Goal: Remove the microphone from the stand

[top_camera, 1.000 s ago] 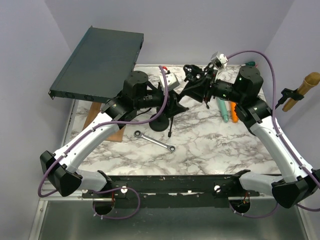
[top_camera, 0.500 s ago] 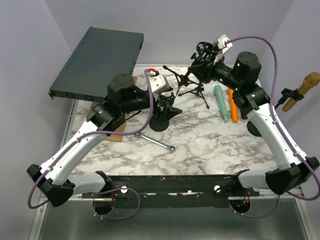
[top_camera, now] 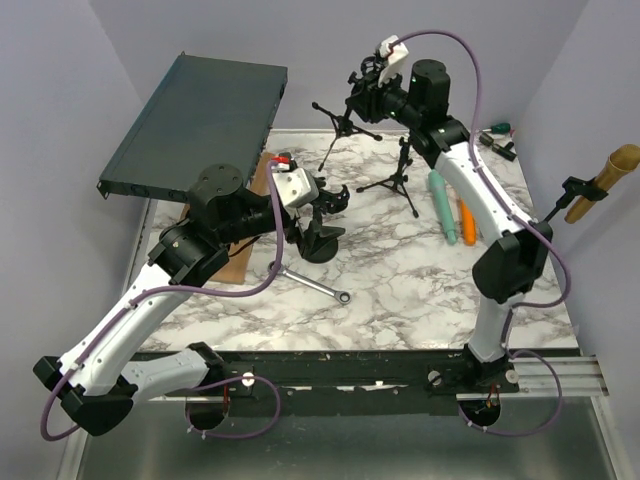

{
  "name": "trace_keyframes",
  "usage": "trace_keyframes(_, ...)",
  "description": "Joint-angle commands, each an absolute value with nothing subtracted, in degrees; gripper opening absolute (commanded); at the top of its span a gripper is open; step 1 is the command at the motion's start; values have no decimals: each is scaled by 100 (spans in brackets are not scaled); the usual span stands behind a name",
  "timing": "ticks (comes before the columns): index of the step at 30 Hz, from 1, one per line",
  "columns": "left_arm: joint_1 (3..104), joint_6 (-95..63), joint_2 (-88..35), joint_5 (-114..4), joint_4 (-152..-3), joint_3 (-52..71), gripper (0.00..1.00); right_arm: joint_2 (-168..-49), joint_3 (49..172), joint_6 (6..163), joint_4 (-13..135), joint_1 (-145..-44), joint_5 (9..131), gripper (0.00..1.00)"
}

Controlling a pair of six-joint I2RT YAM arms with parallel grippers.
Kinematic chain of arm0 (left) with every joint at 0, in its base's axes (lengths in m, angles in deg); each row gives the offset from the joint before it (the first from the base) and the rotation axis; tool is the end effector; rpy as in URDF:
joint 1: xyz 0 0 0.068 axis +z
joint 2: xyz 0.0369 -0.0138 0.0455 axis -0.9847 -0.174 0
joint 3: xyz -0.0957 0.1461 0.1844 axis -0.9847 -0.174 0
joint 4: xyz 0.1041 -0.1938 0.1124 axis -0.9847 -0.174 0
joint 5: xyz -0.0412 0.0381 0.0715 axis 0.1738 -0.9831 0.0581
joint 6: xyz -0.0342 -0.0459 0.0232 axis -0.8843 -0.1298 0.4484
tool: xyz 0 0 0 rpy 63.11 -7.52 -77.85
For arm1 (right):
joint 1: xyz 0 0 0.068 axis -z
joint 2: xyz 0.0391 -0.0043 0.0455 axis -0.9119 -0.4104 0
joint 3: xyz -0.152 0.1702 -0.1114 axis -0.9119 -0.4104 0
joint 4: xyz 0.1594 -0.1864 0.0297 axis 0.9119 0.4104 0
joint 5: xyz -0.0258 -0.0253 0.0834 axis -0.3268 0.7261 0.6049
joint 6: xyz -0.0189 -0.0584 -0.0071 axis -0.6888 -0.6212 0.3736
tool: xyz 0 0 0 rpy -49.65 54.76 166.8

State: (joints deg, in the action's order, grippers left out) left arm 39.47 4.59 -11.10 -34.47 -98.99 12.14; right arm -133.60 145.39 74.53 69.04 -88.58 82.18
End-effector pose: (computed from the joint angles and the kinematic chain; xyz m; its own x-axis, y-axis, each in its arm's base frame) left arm 0.1521 -0.1596 0.4322 0.0904 0.1087 -0.9900 0.9322 0.3406 0.1225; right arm 0.3911 0.1820 0.4159 -0.0354 -0.0693 -0.9970 -0.6835 0.7294 -0.0265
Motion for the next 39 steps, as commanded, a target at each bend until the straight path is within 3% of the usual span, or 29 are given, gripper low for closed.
trace_keyframes(1, 4026, 658, -1008, -3656, -10055, 1098, 99, -13970, 15512, 7322, 6510, -8912, 8047, 1)
trace_keyframes(13, 4226, 744, -1018, -3720, -10042, 1008, 99, -15636, 16120, 7094, 6498, -9160, 7676, 1)
trace_keyframes(31, 4271, 718, -875, -3583, -9921, 798, 99, -16043, 15228, 6957, 6370, -9222, 7752, 1)
trace_keyframes(33, 4286, 709, -856, -3587, -9915, 776, 98, -16044, 15180, 6927, 6376, -9248, 7702, 6)
trace_keyframes(39, 4299, 735, -796, -3623, -9945, 701, 99, -15857, 14966, 7052, 6418, -9254, 7635, 46)
